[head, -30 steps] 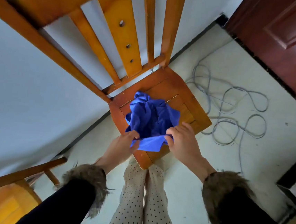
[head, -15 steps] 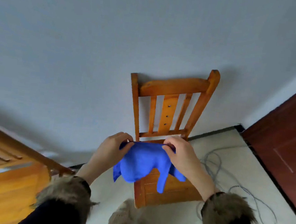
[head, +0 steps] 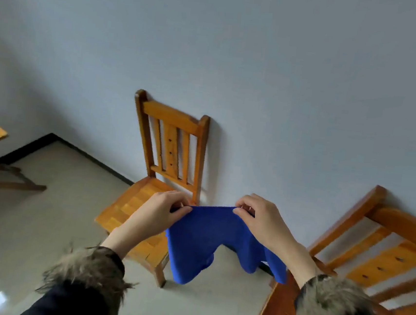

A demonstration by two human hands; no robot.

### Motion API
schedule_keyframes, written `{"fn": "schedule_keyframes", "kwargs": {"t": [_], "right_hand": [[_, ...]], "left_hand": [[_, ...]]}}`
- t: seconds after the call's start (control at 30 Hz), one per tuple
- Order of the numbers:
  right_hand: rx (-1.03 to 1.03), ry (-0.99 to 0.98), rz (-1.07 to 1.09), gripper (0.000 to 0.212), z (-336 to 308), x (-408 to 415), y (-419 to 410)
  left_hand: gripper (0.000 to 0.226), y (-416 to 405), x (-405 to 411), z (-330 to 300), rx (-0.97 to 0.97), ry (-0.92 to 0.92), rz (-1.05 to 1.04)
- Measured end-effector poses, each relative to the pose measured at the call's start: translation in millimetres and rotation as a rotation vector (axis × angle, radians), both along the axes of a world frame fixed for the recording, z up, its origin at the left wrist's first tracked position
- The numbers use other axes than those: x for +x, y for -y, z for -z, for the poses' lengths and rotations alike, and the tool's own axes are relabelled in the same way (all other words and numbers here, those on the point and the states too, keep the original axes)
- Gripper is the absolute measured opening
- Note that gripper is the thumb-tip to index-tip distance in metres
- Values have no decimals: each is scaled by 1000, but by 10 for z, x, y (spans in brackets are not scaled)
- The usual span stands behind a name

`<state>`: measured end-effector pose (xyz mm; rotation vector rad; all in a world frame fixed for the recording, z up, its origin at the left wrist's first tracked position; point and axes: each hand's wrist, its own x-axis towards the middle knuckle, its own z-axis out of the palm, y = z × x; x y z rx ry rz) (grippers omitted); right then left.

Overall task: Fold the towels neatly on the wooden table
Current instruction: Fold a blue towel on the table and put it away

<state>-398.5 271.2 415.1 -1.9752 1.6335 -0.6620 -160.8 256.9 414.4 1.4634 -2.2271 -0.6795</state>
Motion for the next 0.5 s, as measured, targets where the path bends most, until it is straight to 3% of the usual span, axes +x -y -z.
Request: {"fn": "schedule_keyframes", "kwargs": {"t": [0.3, 0.5], "right_hand": [[-69, 0, -333, 14, -216, 2534, 471], [-50, 45, -517, 14, -261, 3990, 645]], "left_hand": [[7, -434, 2477, -2, 71, 23, -339], [12, -767, 3681, 63, 105, -47, -673]]}}
